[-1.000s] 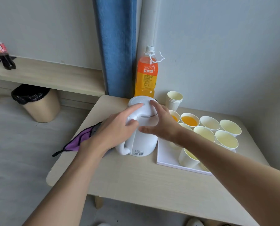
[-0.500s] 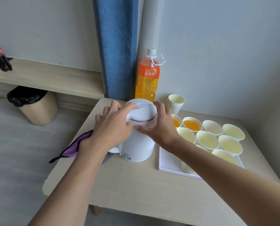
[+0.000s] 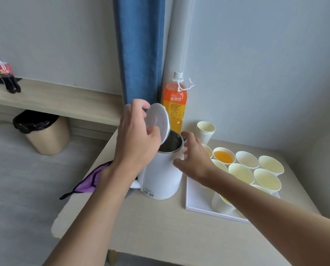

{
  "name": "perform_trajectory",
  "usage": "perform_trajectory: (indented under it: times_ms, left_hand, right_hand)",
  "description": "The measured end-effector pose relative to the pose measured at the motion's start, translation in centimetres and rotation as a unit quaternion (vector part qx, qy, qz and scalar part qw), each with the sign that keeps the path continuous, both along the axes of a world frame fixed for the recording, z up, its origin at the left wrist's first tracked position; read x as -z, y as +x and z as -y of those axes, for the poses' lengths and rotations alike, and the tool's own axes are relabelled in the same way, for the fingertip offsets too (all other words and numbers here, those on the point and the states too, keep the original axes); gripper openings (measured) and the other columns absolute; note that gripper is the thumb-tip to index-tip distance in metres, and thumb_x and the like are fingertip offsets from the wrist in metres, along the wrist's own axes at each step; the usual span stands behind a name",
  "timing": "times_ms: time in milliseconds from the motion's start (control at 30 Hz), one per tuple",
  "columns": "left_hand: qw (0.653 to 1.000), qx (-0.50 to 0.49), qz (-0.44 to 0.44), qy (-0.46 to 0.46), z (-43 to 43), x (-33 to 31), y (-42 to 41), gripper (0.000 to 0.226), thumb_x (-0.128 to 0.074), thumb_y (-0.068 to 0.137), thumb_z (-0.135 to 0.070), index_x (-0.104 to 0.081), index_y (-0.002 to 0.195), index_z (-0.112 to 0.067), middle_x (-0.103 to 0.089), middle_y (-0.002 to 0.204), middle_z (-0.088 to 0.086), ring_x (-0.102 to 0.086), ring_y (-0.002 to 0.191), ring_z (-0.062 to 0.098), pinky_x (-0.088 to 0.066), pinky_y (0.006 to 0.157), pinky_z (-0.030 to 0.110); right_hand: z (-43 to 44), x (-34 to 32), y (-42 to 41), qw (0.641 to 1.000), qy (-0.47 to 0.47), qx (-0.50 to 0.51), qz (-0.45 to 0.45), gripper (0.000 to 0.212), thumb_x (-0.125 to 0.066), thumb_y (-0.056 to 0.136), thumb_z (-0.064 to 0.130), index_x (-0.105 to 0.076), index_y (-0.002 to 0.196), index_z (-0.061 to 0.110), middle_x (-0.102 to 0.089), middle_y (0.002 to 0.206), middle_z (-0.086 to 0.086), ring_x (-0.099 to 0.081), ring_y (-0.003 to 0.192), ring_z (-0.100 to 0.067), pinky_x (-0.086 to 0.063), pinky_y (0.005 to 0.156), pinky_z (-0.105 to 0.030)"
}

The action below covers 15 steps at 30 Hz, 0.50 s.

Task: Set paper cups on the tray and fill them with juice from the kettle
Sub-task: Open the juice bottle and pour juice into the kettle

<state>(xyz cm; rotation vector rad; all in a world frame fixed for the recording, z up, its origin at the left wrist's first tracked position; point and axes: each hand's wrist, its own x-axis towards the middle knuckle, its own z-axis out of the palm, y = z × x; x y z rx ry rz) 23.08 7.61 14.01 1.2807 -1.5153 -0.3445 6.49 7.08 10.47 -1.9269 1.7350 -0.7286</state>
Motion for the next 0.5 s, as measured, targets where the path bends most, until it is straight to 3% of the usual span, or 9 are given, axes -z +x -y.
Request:
perform_trajectory:
  times_ms: [133, 333, 433, 500]
  left_hand:
    - [0.995, 0.047, 0.069, 0.055, 3.2, -4.7, -1.8, 0.028, -0.053, 0.094, -0.005, -0.053, 0.117, -0.021, -0.052, 0.107, 0.001, -0.055, 0.107, 0.028, -0.049, 0.096, 0.047]
    - [0.974, 0.082, 0.131, 0.165, 9.4, -9.3, -3.0, 0.013, -0.053, 0.102, -0.019, -0.050, 0.112, -0.027, -0.052, 0.097, -0.009, -0.055, 0.097, 0.016, -0.047, 0.075, 0.031]
    - [0.969, 0.086, 0.123, 0.198, 12.0, -10.0, -3.0, 0.015, -0.052, 0.102, -0.014, -0.049, 0.114, -0.021, -0.044, 0.094, -0.011, -0.048, 0.101, 0.016, -0.044, 0.085, 0.033]
    - [0.962, 0.086, 0.130, 0.223, 13.7, -10.2, -2.9, 0.018, -0.051, 0.102, -0.011, -0.045, 0.116, -0.020, -0.042, 0.094, -0.009, -0.044, 0.104, 0.017, -0.044, 0.083, 0.032]
  right_hand:
    - [1.7, -1.9, -0.3, 0.999, 0.018, 0.035, 0.025, 0.057, -0.058, 0.086, 0.009, -0.037, 0.138, 0.017, -0.046, 0.132, -0.008, -0.053, 0.112, -0.024, -0.047, 0.097, -0.038]
    - [8.3, -6.4, -0.5, 0.993, 0.005, 0.083, 0.084, 0.050, -0.059, 0.093, 0.020, -0.037, 0.138, 0.014, -0.048, 0.130, -0.012, -0.055, 0.109, -0.028, -0.049, 0.082, -0.035]
    - [12.3, -8.9, -0.1, 0.994, -0.063, 0.085, 0.037, 0.046, -0.054, 0.098, 0.028, -0.038, 0.139, 0.012, -0.048, 0.132, -0.013, -0.053, 0.112, -0.029, -0.050, 0.090, -0.039]
    - [14.9, -10.2, 0.1, 0.989, -0.112, 0.093, -0.035, 0.041, -0.047, 0.101, 0.031, -0.040, 0.137, 0.012, -0.048, 0.132, -0.013, -0.051, 0.114, -0.030, -0.048, 0.092, -0.041]
